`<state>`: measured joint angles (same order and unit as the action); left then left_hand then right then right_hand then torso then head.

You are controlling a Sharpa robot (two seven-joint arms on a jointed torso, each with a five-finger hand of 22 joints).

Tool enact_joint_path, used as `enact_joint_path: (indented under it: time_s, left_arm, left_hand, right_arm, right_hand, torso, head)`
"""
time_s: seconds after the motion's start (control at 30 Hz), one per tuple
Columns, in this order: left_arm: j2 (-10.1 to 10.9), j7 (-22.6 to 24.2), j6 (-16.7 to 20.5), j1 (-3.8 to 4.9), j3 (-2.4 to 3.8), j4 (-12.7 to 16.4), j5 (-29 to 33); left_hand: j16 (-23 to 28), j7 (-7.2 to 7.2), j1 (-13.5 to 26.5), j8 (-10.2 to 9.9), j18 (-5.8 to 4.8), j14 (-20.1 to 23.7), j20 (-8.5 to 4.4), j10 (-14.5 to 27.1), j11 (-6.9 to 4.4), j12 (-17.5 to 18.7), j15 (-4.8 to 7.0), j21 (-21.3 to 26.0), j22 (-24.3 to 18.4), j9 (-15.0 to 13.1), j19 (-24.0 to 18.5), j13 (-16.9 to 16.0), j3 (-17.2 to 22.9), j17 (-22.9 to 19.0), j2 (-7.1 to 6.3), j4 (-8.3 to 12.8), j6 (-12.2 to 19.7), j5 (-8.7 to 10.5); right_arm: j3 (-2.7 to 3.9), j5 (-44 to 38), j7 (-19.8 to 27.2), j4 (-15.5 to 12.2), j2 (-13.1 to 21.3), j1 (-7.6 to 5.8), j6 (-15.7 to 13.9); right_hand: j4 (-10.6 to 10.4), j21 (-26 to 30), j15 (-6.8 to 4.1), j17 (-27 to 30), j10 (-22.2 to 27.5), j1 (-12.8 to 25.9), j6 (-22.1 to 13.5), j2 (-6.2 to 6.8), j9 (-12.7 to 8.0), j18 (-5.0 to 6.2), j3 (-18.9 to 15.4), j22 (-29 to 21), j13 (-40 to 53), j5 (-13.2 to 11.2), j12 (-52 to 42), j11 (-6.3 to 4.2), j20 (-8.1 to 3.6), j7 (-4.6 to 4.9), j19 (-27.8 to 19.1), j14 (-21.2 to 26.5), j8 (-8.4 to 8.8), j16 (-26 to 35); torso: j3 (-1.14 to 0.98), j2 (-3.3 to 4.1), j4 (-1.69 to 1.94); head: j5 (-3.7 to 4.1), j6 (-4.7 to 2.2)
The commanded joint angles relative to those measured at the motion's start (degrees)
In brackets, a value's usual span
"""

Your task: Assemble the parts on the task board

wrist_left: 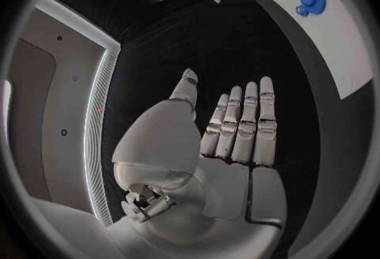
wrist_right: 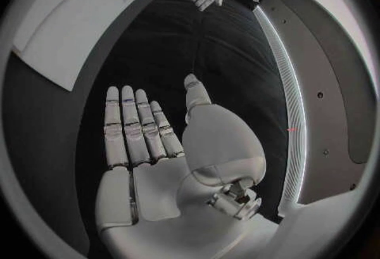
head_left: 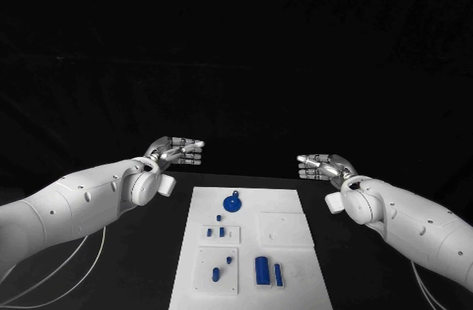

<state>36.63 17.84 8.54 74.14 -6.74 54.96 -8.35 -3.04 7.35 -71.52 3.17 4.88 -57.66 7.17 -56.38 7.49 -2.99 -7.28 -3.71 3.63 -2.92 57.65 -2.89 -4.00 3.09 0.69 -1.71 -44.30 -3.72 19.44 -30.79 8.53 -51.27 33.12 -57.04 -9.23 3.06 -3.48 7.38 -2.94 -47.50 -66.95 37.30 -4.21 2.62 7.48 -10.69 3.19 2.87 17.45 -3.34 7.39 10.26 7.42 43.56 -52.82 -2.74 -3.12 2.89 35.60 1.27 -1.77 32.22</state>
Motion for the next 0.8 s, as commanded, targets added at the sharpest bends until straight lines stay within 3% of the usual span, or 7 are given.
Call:
enact_joint_path:
  time_s: [0.03, 0.1, 0.13, 0.17, 0.2, 0.4, 0.8]
  left_arm:
    - [0.1, 0.2, 0.7, -0.25, 0.13, 0.8, 0.1]
    - [0.4, 0.6, 1.7, -0.66, 0.33, 1.8, 0.3]
    - [0.5, 0.8, 2.4, -0.92, 0.45, 2.5, 0.5]
    - [0.7, 1.1, 3.1, -1.23, 0.60, 3.2, 0.7]
    - [0.9, 1.4, 4.0, -1.58, 0.77, 4.1, 0.9]
    - [2.9, 4.3, 12.6, -4.96, 2.40, 12.5, 2.9]
    - [7.2, 10.6, 31.7, -12.45, 6.00, 31.2, 7.4]
  left_hand:
    - [3.0, -7.35, 23.9, -3.2, -4.88, 57.7, -7.17, 56.4, -7.49, 3.0, 7.28, 3.7, -3.6, 2.9, -57.7, 2.9, 4.0, -3.1, -0.69, 1.7, 44.3, 3.72]
    - [3.0, -7.35, 27.3, -3.2, -4.88, 57.7, -7.17, 56.4, -7.49, 3.0, 7.28, 3.7, -3.6, 2.9, -57.7, 2.9, 4.0, -3.1, -0.69, 1.7, 44.3, 3.72]
    - [3.0, -7.35, 29.1, -3.2, -4.88, 57.7, -7.17, 56.4, -7.49, 3.0, 7.28, 3.7, -3.6, 2.9, -57.7, 2.9, 4.0, -3.1, -0.69, 1.7, 44.3, 3.72]
    - [3.0, -7.35, 30.6, -3.2, -4.88, 57.7, -7.17, 56.4, -7.49, 3.0, 7.28, 3.7, -3.6, 2.9, -57.7, 2.9, 4.0, -3.1, -0.69, 1.7, 44.3, 3.72]
    - [3.0, -7.35, 71.5, -3.2, -4.88, 57.7, -7.17, 56.4, -7.49, 3.0, 7.28, 3.7, -3.6, 2.9, -57.7, 2.9, 4.0, -3.1, -0.69, 1.7, 44.3, 3.72]
    - [3.0, -7.35, 71.5, -3.2, -4.88, 57.7, -7.17, 56.4, -7.49, 3.0, 7.28, 3.7, -3.6, 2.9, -57.7, 2.9, 4.0, -3.1, -0.69, 1.7, 44.3, 3.72]
    - [3.0, -7.35, 71.5, -3.2, -4.88, 57.7, -7.17, 56.4, -7.49, 3.0, 7.28, 3.7, -3.6, 2.9, -57.7, 2.9, 4.0, -3.1, -0.69, 1.7, 44.3, 3.72]
  right_arm:
    - [-0.34, 0.1, -0.2, -0.8, 0.2, -0.05, -0.5]
    - [-0.86, 0.9, 0.4, -1.8, 0.5, -0.14, -1.4]
    - [-1.19, 1.5, 0.8, -2.5, 0.7, -0.19, -2.0]
    - [-1.59, 2.1, 1.2, -3.3, 0.9, -0.25, -2.7]
    - [-2.04, 2.9, 1.8, -4.2, 1.2, -0.33, -3.6]
    - [-6.38, 9.8, 6.6, -12.8, 3.8, -1.02, -11.4]
    - [-16.61, 26.2, 18.1, -33.1, 9.9, -2.67, -29.8]
  right_hand:
    - [-3.1, 3.5, -7.38, 2.9, 47.5, 22.3, -37.3, 4.21, -2.6, -7.48, 10.7, -3.2, -2.9, -17.5, 3.3, -7.39, -10.26, -7.42, -43.6, 52.8, 2.74, 3.1]
    - [-3.1, 3.5, -7.38, 2.9, 47.5, 25.6, -37.3, 4.21, -2.6, -7.48, 10.7, -3.2, -2.9, -17.5, 3.3, -7.39, -10.26, -7.42, -43.6, 52.8, 2.74, 3.1]
    - [-3.1, 3.5, -7.38, 2.9, 47.5, 66.9, -37.3, 4.21, -2.6, -7.48, 10.7, -3.2, -2.9, -17.5, 3.3, -7.39, -10.26, -7.42, -43.6, 52.8, 2.74, 3.1]
    - [-3.1, 3.5, -7.38, 2.9, 47.5, 66.9, -37.3, 4.21, -2.6, -7.48, 10.7, -3.2, -2.9, -17.5, 3.3, -7.39, -10.26, -7.42, -43.6, 52.8, 2.74, 3.1]
    - [-3.1, 3.5, -7.38, 2.9, 47.5, 66.9, -37.3, 4.21, -2.6, -7.48, 10.7, -3.2, -2.9, -17.5, 3.3, -7.39, -10.26, -7.42, -43.6, 52.8, 2.74, 3.1]
    - [-3.1, 3.5, -7.38, 2.9, 47.5, 66.9, -37.3, 4.21, -2.6, -7.48, 10.7, -3.2, -2.9, -17.5, 3.3, -7.39, -10.26, -7.42, -43.6, 52.8, 2.74, 3.1]
    - [-3.1, 3.5, -7.38, 2.9, 47.5, 66.9, -37.3, 4.21, -2.6, -7.48, 10.7, -3.2, -2.9, -17.5, 3.3, -7.39, -10.26, -7.42, -43.6, 52.8, 2.74, 3.1]
  torso:
    - [-0.18, -0.31, -0.10]
    - [-0.52, -0.82, -0.24]
    - [-0.74, -1.16, -0.34]
    - [-1.00, -1.55, -0.45]
    - [-1.30, -2.00, -0.58]
    - [-2.75, -4.20, -1.21]
    - [-2.89, -4.42, -1.27]
  head:
    - [0.22, 0.26]
    - [0.41, 0.50]
    - [0.54, 0.65]
    - [0.69, 0.83]
    - [0.86, 1.04]
    - [1.69, 2.06]
    - [1.77, 2.16]
